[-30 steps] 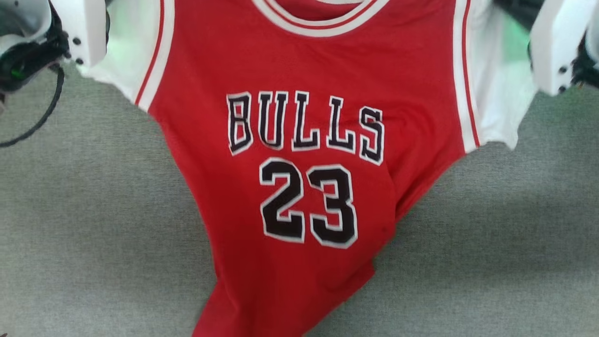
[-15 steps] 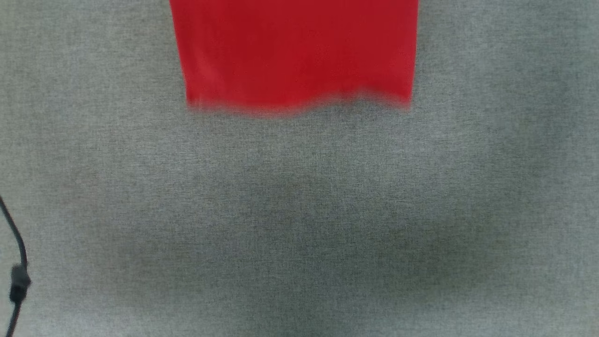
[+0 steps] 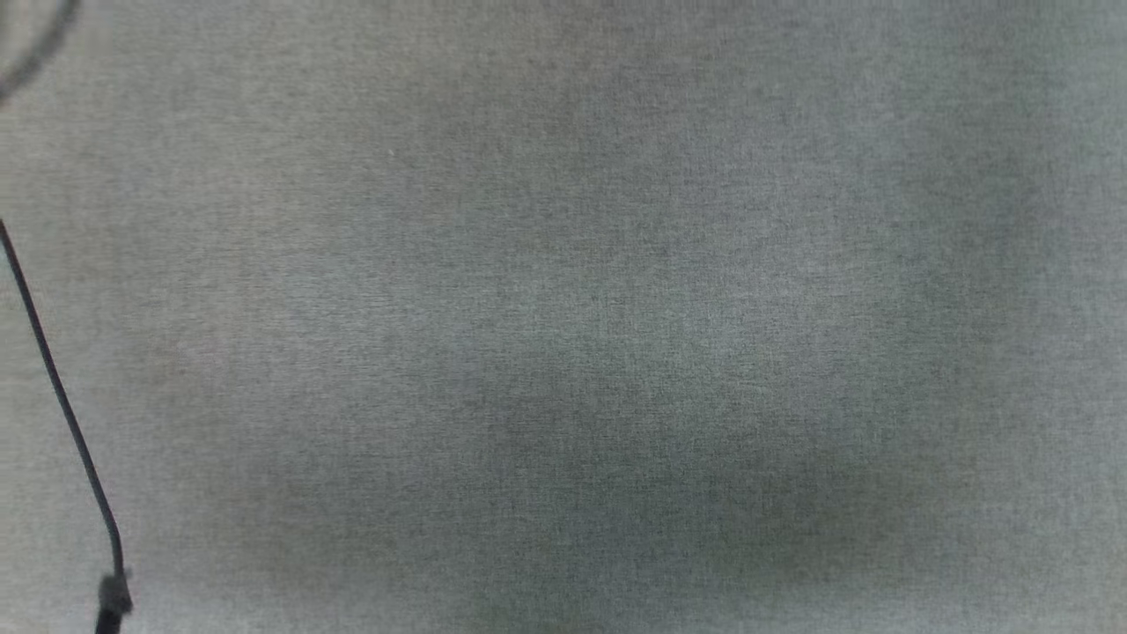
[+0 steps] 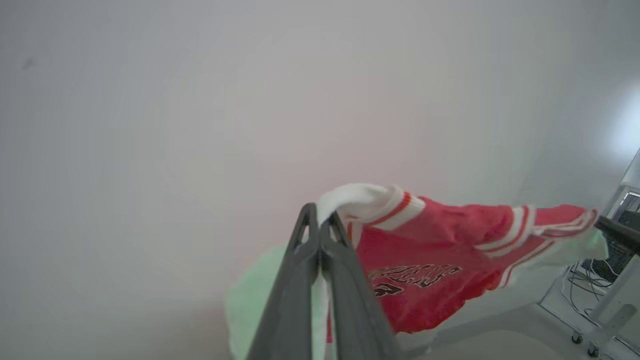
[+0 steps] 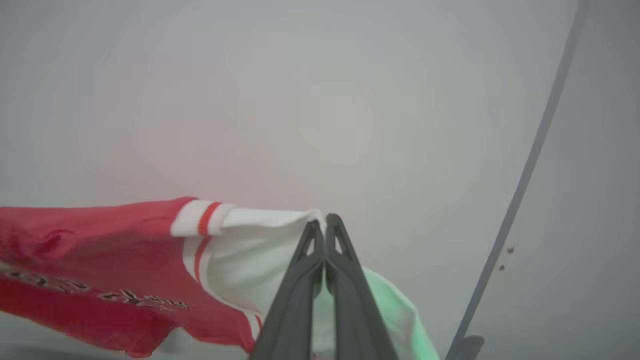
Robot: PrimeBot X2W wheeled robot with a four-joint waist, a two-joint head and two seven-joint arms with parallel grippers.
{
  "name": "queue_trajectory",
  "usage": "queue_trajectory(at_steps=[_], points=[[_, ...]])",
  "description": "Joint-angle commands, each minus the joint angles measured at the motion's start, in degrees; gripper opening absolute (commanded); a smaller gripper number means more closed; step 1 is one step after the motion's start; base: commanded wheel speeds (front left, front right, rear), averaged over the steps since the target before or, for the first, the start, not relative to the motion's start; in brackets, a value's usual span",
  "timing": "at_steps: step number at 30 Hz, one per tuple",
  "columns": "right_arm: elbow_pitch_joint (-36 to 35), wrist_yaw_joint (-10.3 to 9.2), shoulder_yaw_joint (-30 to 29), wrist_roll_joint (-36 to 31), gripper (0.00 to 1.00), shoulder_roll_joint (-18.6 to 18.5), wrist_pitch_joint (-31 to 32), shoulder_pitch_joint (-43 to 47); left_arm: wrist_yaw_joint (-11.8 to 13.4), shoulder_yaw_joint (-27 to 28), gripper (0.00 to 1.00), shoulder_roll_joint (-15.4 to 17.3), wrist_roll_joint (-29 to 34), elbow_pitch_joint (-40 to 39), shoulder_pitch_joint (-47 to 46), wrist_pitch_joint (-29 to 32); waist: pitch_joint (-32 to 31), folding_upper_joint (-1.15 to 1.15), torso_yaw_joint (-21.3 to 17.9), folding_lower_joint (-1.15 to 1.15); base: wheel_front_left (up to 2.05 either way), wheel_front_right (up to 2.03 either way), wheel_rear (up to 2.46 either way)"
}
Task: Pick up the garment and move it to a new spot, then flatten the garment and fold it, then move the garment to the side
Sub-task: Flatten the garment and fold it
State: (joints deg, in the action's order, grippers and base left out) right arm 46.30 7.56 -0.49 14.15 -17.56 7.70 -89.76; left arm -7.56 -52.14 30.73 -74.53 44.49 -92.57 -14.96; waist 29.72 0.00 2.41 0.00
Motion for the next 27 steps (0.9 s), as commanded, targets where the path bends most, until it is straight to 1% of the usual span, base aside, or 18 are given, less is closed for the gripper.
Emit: queue_trajectory(at_steps=[1, 4, 6, 7, 8, 9, 10, 12, 13, 16, 18, 19, 24, 27], points=[[0.0, -0.15, 0.7, 1.0, 0.00, 0.0, 0.3, 2.3, 0.2, 0.7, 0.00, 0.8, -1.3, -0.8, 1.5, -0.3, -0.8, 0.00, 0.2, 0.00, 0.00, 0.00, 0.00], [-2.3, -0.15, 3.4, 4.6, 0.00, -1.3, -0.1, 9.5, 0.2, 1.4, 0.00, 1.3, -5.6, -4.9, 10.2, -0.3, -2.1, 0.00, 0.3, 0.00, 0.00, 0.00, 0.00], [-4.9, -0.15, 5.1, 7.5, 0.00, -2.2, 0.2, 15.9, 0.2, 1.9, 0.00, 1.5, -8.9, -9.1, 16.7, -0.3, -3.0, 0.00, 0.6, 0.00, 0.00, 0.00, 0.00], [-6.6, -0.15, 5.8, 8.9, 0.00, -2.9, 0.7, 19.1, 0.2, 2.4, 0.00, 2.4, -9.5, -11.0, 19.5, -0.3, -3.4, 0.00, 0.8, 0.00, 0.00, 0.00, 0.00], [-8.3, -0.15, 6.4, 10.3, 0.00, -3.7, 1.2, 22.3, 0.2, 4.1, 0.00, 3.1, -10.6, -12.6, 22.3, -0.3, -3.7, 0.00, 0.9, 0.00, 0.00, 0.00, 0.00], [-10.4, -0.15, 6.5, 11.7, 0.00, -4.7, 1.8, 25.9, 0.2, 4.5, 0.00, 2.8, -11.4, -14.7, 26.0, -0.3, -4.2, 0.00, 1.2, 0.00, 0.00, 0.00, 0.00], [-12.5, -0.15, 6.5, 13.2, 0.00, -5.2, 2.6, 29.1, 0.1, 4.1, 0.00, 3.3, -10.6, -16.4, 29.4, -0.3, -4.5, 0.00, 1.2, 0.00, 0.00, 0.00, 0.00], [-16.9, -0.15, 6.3, 15.2, 0.00, -7.0, 4.3, 36.4, 0.2, 5.2, 0.00, 3.5, -10.6, -19.2, 35.4, -0.3, -5.2, 0.00, 1.3, 0.00, 0.00, 0.00, 0.00], [-19.2, -0.15, 5.9, 16.3, 0.00, -7.7, 5.3, 39.9, 0.2, 5.2, 0.00, 3.8, -9.8, -21.0, 38.3, -0.3, -5.6, 0.00, 1.4, 0.00, 0.00, 0.00, 0.00], [-26.7, -0.15, 4.0, 18.7, 0.00, -9.1, 9.0, 50.4, 0.2, 5.8, 0.00, 3.9, -10.1, -27.0, 47.0, -0.3, -6.8, 0.00, 1.9, 0.00, 0.00, 0.00, 0.00], [-32.0, -0.15, 2.4, 20.3, 0.00, -9.6, 12.3, 57.3, 0.2, 5.3, 0.00, 4.9, -9.9, -30.4, 52.2, -0.3, -7.5, 0.00, 2.0, 0.00, 0.00, 0.00, 0.00], [-37.5, -0.15, 0.4, 21.9, 0.00, -9.6, 15.9, 64.2, 0.2, 4.6, 0.00, 5.5, -9.2, -33.7, 56.9, -0.3, -8.5, 0.00, 2.2, 0.00, 0.00, 0.00, 0.00], [-51.0, -0.15, -6.1, 24.8, 0.00, -8.0, 25.2, 80.7, 0.1, 4.1, 0.00, 8.6, -7.5, -40.5, 67.6, -0.3, -10.3, 0.00, 2.5, 0.00, 0.00, 0.00, 0.00], [-58.5, -0.14, -9.4, 25.9, 0.00, -6.1, 30.2, 88.9, 0.1, 3.4, 0.00, 11.6, -6.5, -44.3, 72.9, -0.3, -10.6, 0.00, 2.4, 0.00, 0.00, 0.00, 0.00]])
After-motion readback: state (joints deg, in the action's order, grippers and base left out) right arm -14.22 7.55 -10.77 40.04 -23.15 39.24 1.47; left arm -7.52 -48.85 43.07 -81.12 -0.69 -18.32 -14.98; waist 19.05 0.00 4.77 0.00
